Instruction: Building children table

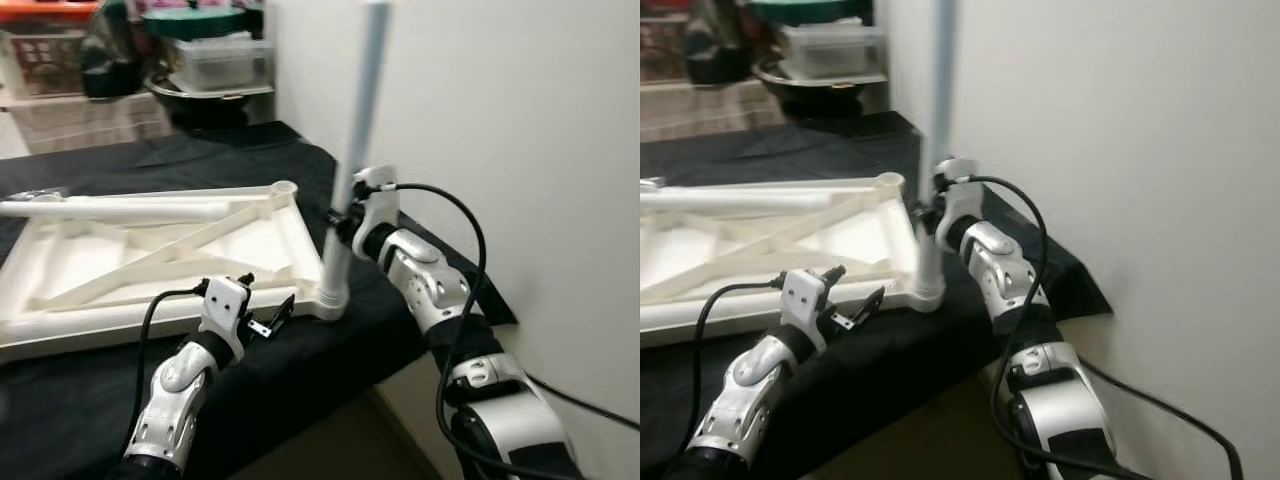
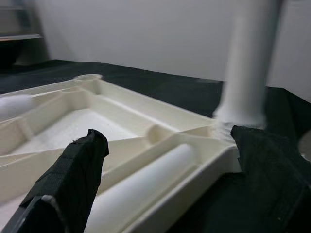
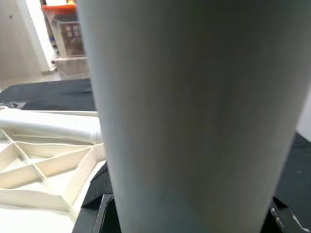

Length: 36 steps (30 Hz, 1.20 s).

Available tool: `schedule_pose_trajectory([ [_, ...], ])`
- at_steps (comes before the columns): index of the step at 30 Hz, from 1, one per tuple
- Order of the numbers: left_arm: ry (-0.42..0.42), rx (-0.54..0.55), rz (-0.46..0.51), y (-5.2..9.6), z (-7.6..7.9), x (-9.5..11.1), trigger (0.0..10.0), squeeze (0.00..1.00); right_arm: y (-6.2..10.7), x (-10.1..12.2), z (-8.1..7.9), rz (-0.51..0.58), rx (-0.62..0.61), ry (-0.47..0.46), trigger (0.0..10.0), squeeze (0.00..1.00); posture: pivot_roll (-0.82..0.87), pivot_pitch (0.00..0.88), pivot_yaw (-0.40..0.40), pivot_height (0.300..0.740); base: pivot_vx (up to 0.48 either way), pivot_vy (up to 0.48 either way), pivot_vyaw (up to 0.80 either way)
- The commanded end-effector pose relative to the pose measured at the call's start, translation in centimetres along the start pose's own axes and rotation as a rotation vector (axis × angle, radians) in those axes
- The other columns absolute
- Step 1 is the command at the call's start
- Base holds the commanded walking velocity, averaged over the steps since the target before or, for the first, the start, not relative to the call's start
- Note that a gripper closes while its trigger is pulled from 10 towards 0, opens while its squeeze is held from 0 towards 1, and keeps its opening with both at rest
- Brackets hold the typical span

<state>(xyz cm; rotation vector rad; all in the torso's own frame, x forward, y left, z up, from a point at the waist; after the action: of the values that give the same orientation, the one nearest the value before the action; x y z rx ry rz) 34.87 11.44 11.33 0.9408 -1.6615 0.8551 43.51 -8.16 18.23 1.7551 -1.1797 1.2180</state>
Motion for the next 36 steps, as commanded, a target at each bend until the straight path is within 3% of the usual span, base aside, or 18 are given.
schedule_pose_trajectory([
  [1, -0.004, -0.017, -0.008, -0.1, 0.3, -0.1, 10.0, 0.00, 1.0, -4.2, 0.3, -0.129, 0.003, -0.101, 10.0, 0.00, 0.02, 0.000, -0.098, 0.740, 0.000, 0.000, 0.00],
  [3, -0.005, -0.019, -0.009, -0.1, 0.3, -0.1, 10.0, 0.00, 1.0, -3.3, -1.5, -0.084, 0.098, -0.123, 10.0, 0.00, 0.02, 0.000, -0.096, 0.740, 0.000, 0.000, 0.00],
  [4, -0.004, -0.020, -0.009, -0.1, 0.3, -0.1, 10.0, 0.00, 1.0, -2.7, -2.3, -0.062, 0.138, -0.144, 10.0, 1.00, 0.02, 0.000, -0.093, 0.740, 0.000, 0.000, 0.00],
  [6, -0.004, -0.022, -0.007, -0.3, 0.3, 0.0, 10.0, 0.00, 1.1, -1.4, -4.7, -0.054, 0.294, -0.183, 10.0, 1.00, 0.02, 0.000, -0.094, 0.740, 0.000, 0.000, 0.00],
  [7, -0.005, -0.023, -0.005, -0.4, 0.3, 0.0, 10.0, 0.00, 1.5, -0.5, -6.1, -0.051, 0.407, -0.174, 10.0, 0.10, 0.02, 0.000, -0.094, 0.740, 0.000, 0.000, 0.00],
  [10, -0.006, -0.024, -0.002, -0.5, 0.3, 0.1, 10.0, 0.00, 4.3, 1.6, -9.6, -0.036, 0.731, -0.094, 10.0, 0.00, 0.02, 0.000, -0.094, 0.740, 0.000, 0.000, 0.00],
  [11, -0.006, -0.024, -0.002, -0.5, 0.3, 0.1, 10.0, 0.00, 4.3, 1.6, -9.6, -0.036, 0.731, -0.094, 10.0, 0.00, 0.02, 0.000, -0.094, 0.740, 0.000, 0.000, 0.00],
  [14, -0.009, -0.022, -0.004, -0.5, 0.1, 0.0, 10.0, 0.00, 9.4, 2.6, -12.5, -0.069, 1.108, 0.017, 10.0, 0.00, 0.02, 0.000, -0.098, 0.740, 0.000, 0.000, 0.00],
  [21, -0.011, -0.012, 0.000, -0.5, 0.0, 0.1, 10.0, 0.00, 10.6, 0.7, -13.5, -0.141, 1.248, 0.099, 10.0, 0.00, 0.04, 0.000, -0.120, 0.740, 0.000, 0.000, 0.00],
  [22, -0.011, -0.006, -0.001, -0.4, -0.1, 0.1, 10.0, 0.00, 11.0, 0.0, -13.7, -0.171, 1.280, 0.079, 0.0, 0.00, 0.05, 0.000, -0.122, 0.740, 0.000, 0.000, 0.00],
  [24, -0.011, -0.004, -0.003, -0.3, -0.1, 0.0, 10.0, 0.00, 11.1, -0.3, -13.7, -0.185, 1.290, 0.068, 0.0, 0.00, 0.05, 0.000, -0.122, 0.740, 0.000, 0.000, 0.00],
  [25, -0.012, -0.002, -0.006, -0.2, -0.2, -0.1, 10.0, 0.00, 10.2, -0.7, -13.4, -0.189, 1.228, 0.066, 0.0, 0.00, 0.05, 0.000, -0.123, 0.740, 0.000, 0.000, 0.00],
  [27, -0.013, 0.000, -0.010, 0.0, -0.2, -0.2, 10.0, 0.00, 5.4, -2.1, -10.9, -0.212, 0.881, 0.093, 0.0, 0.00, 0.04, 0.000, -0.121, 0.740, 0.000, 0.000, 0.00],
  [28, -0.013, 0.000, -0.010, 0.0, -0.2, -0.2, 10.0, 0.00, 5.4, -2.1, -10.9, -0.212, 0.881, 0.093, 0.0, 0.00, 0.04, 0.000, -0.121, 0.740, 0.000, 0.000, 0.00],
  [29, -0.013, -0.002, -0.012, 0.0, -0.2, -0.2, 10.0, 0.00, 2.2, -2.8, -7.3, -0.226, 0.569, 0.097, 0.0, 0.00, 0.04, 0.000, -0.119, 0.740, 0.000, 0.000, 0.00],
  [32, -0.012, -0.003, -0.012, -0.1, -0.1, -0.2, 10.0, 0.00, 0.9, -2.7, -4.6, -0.214, 0.382, 0.079, 0.0, 0.00, 0.04, 0.000, -0.117, 0.740, 0.000, 0.000, 0.00],
  [34, -0.010, -0.008, -0.009, -0.2, 0.1, -0.2, 10.0, 0.00, -0.1, -2.2, 1.4, -0.151, -0.006, 0.007, 0.0, 0.00, 0.03, 0.000, -0.113, 0.740, 0.000, 0.000, 0.00],
  [36, -0.009, -0.010, -0.008, -0.3, 0.2, -0.1, 10.0, 0.00, 0.2, -2.1, 3.1, -0.123, -0.110, -0.020, 0.0, 0.00, 0.03, 0.000, -0.112, 0.740, 0.000, 0.000, 0.00],
])
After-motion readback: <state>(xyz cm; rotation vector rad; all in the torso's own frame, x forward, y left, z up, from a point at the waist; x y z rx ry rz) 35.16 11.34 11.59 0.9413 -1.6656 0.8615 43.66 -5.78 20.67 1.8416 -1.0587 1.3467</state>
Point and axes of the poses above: a point about 5 cm out from each wrist's last joint towards the gripper, its own y axis pointing back from the gripper into the wrist, its own x axis along the axis of the wrist's last joint, z = x × y, the point moved 6 cm from there along -y, pointing out of the wrist towards the gripper, and after that the axes turned 10 degrees about -y, right-handed, at the moved point
